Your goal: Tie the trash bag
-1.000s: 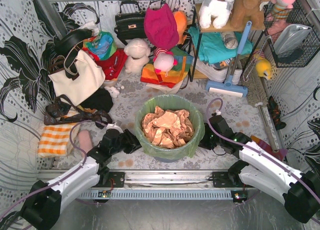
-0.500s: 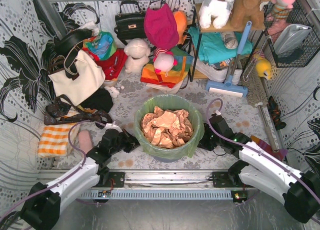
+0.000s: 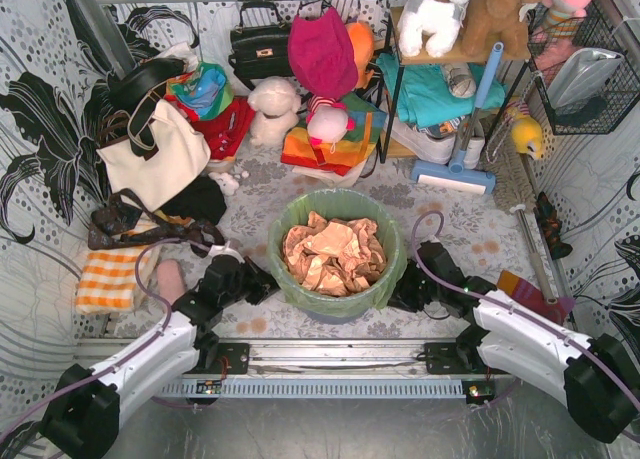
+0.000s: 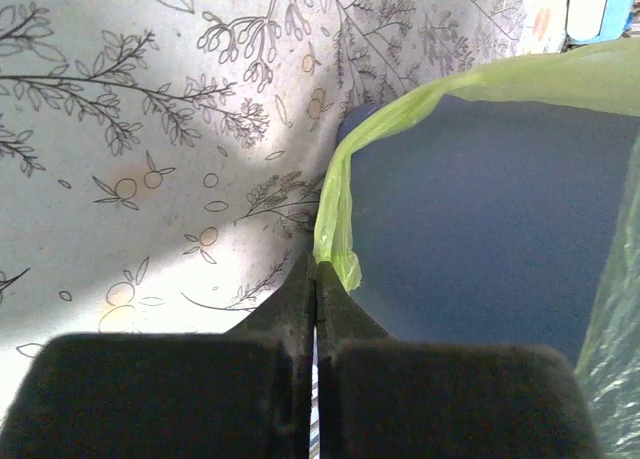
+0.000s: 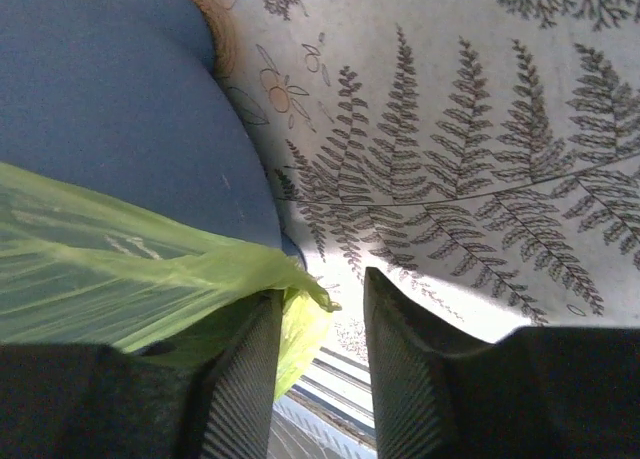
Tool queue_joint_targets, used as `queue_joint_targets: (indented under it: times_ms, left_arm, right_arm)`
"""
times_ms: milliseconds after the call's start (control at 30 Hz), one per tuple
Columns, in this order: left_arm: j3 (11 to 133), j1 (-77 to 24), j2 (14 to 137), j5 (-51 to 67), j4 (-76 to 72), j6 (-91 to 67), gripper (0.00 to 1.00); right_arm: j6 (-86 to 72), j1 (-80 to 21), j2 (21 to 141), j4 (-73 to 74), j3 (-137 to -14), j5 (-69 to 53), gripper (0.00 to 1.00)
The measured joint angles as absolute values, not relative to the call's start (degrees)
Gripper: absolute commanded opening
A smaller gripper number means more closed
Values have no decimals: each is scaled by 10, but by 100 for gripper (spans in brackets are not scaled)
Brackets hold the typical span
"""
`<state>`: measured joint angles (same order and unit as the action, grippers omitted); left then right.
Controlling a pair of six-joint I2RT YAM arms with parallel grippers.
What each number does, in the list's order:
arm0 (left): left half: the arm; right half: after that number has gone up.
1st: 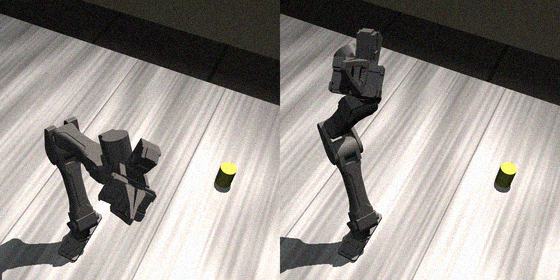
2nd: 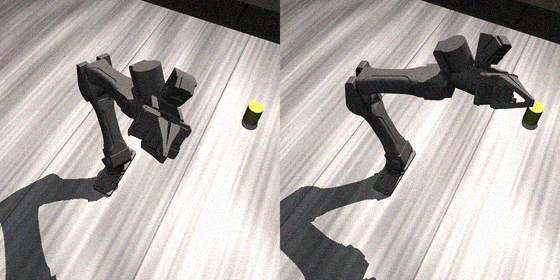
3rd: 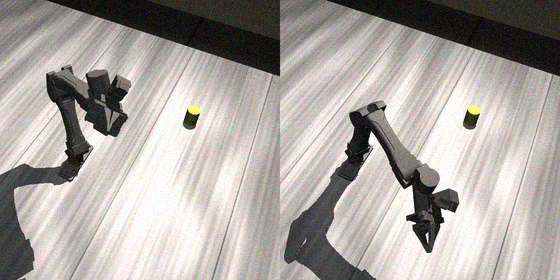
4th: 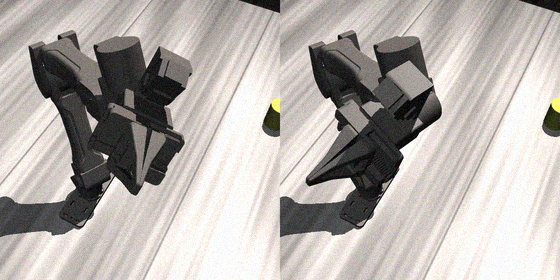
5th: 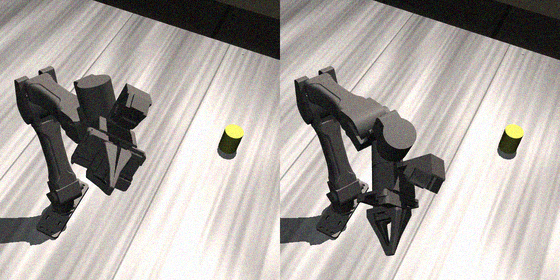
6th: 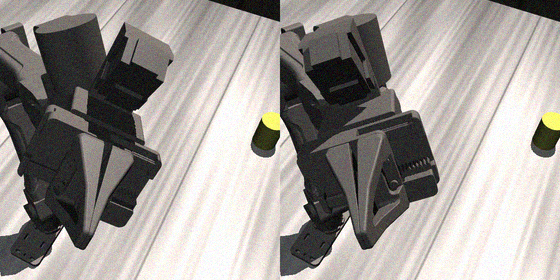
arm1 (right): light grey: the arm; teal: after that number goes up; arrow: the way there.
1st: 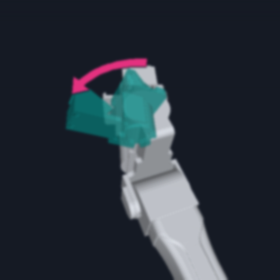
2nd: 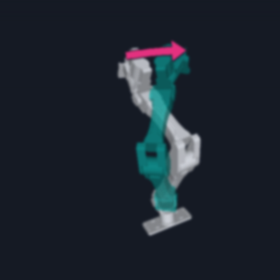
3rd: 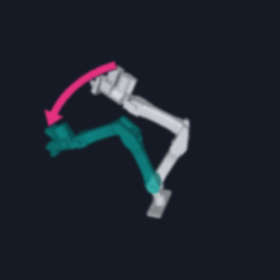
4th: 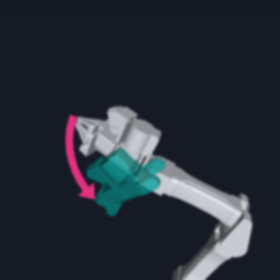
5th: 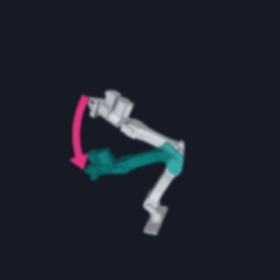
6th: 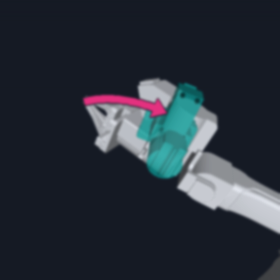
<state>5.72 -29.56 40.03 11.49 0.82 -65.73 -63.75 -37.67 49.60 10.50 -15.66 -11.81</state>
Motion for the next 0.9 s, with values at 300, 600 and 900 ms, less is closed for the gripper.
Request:
queue_joint_targets:
  times_ms: [300,600,900]
  left_arm:
    - [95,-296,391,93,63,-645,0]
    - [164,-296,313,33,196,-643,0]
    - [269,-296,279,0,323,-622,0]
  right_arm:
    - [-647,-377,478,87,-157,-120,0]
    - [-642,-377,376,201,-190,-80,0]
    - [-636,-377,310,314,-276,-62,0]
